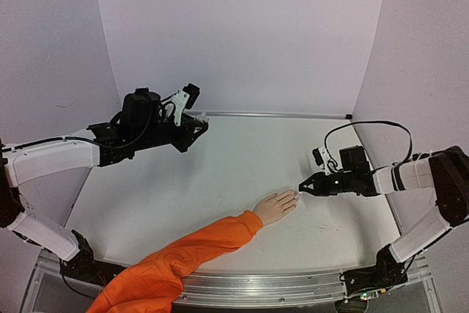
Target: Paint the nails
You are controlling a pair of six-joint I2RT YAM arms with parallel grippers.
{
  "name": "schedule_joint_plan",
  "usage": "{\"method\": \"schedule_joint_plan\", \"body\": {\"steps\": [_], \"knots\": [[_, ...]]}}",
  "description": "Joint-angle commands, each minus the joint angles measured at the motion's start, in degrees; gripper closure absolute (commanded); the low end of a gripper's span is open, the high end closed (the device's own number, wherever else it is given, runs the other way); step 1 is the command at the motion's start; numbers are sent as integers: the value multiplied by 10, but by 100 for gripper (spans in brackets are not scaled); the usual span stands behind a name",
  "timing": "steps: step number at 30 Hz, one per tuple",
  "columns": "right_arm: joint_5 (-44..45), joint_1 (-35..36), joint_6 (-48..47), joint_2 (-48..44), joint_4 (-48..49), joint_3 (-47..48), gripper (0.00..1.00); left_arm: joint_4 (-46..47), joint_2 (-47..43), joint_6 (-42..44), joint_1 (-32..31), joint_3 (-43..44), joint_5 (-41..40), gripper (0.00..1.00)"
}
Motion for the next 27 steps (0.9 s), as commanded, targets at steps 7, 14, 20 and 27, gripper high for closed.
{"method": "schedule_joint_plan", "body": {"steps": [7, 14, 20, 27], "knots": [[38, 5, 0, -6, -14, 22, 100, 35, -9, -4, 2, 28, -8, 100], [35, 6, -2, -1, -16, 25, 100, 35, -5, -1, 3, 30, -8, 100], [29, 6, -7, 10, -14, 31, 100, 35, -3, 0, 3, 31, -8, 100], [28, 6, -7, 18, -14, 34, 100, 35, -1, 0, 3, 33, -8, 100]]}}
